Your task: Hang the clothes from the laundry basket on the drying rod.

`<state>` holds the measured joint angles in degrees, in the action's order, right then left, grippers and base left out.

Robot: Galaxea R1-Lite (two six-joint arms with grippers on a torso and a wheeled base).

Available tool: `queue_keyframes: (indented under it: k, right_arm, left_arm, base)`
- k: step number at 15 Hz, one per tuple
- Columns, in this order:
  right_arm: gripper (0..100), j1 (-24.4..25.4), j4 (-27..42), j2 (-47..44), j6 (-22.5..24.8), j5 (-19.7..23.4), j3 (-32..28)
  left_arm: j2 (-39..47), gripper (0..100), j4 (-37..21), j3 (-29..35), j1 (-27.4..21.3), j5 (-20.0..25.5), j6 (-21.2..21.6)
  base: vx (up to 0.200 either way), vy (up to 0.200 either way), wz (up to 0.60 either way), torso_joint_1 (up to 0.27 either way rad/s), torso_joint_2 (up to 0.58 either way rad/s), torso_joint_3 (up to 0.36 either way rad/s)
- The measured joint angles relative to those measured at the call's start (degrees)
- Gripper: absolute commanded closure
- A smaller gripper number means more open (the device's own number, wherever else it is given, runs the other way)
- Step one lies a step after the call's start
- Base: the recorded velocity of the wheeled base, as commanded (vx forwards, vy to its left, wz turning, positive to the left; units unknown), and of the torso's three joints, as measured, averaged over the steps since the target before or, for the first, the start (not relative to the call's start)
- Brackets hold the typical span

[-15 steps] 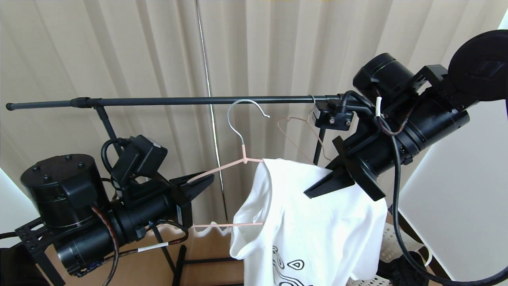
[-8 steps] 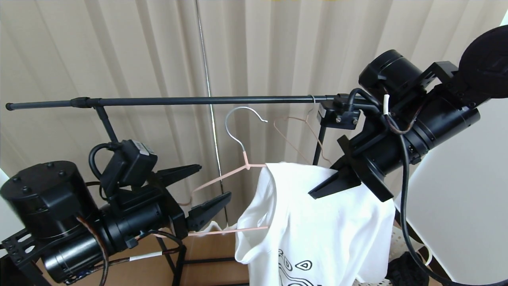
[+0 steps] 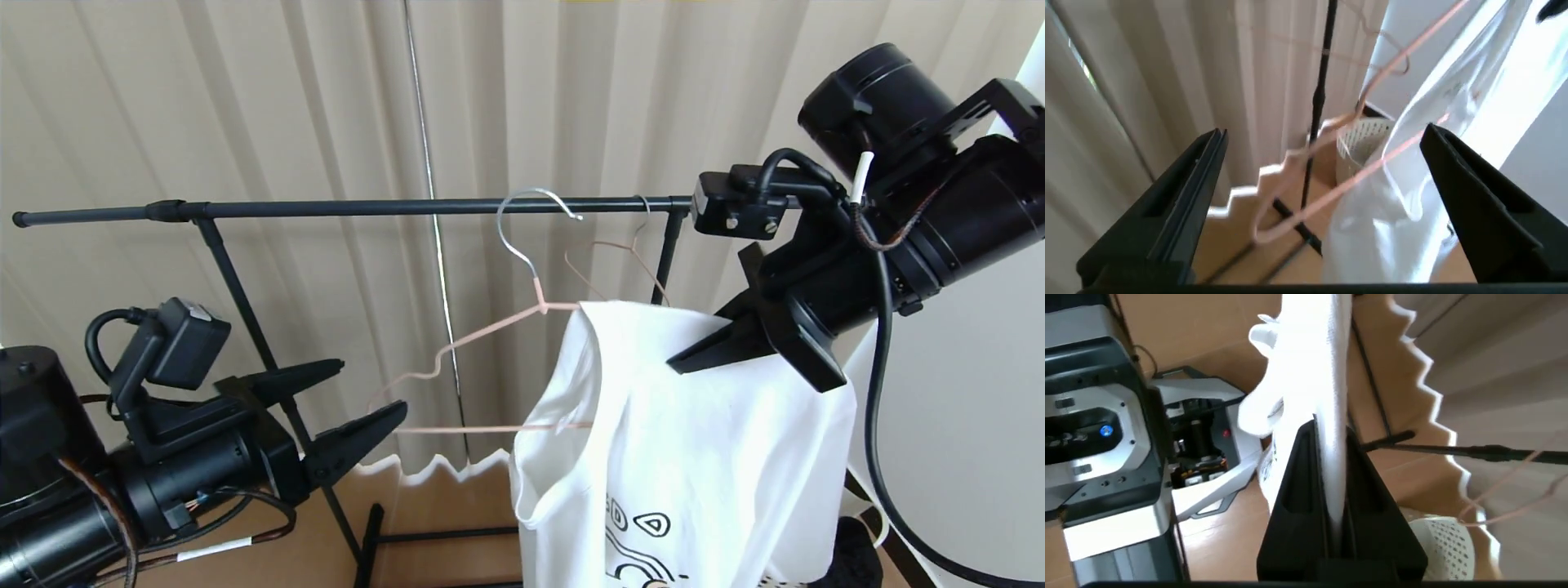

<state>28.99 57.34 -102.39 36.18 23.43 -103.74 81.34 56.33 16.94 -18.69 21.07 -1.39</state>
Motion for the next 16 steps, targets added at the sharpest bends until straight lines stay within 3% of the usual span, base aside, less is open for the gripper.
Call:
queue_keyframes:
  k: [4, 6, 10, 12, 16]
  right_arm:
    - [100, 1.07, -8.39, 2.54, -2.13, -5.97, 3.72]
    - [100, 1.99, -11.8, 3.61, -2.52, -8.66, 6.01]
    - [100, 5.27, -28.39, 6.08, -5.28, -16.63, 15.87]
    - [100, 7.8, -34.22, 7.35, -6.24, -20.83, 20.5]
    - [100, 10.37, -37.32, 8.79, -7.5, -21.32, 24.61]
  left_arm:
    - [-6.56, 0, -21.85, 4.58, 1.44, -0.82, -4.11]
    - [-7.47, 0, -24.48, 5.62, -0.9, -3.36, -4.22]
    - [-2.69, 0, -24.81, 7.0, -10.34, -14.71, -6.55]
    - [0.61, 0, -24.67, 8.02, -13.69, -16.49, -7.67]
    - [7.67, 0, -23.43, 12.5, -16.14, -20.47, -11.28]
  base:
    - [0.0, 0.0, 0.0, 0.0, 0.0, 0.0]
    - [0.0, 0.0, 0.0, 0.0, 0.0, 0.0]
    - [0.0, 0.0, 0.0, 0.0, 0.0, 0.0]
    - [0.0, 0.0, 0.0, 0.0, 0.0, 0.0]
    - [0.0, 0.0, 0.0, 0.0, 0.0, 0.0]
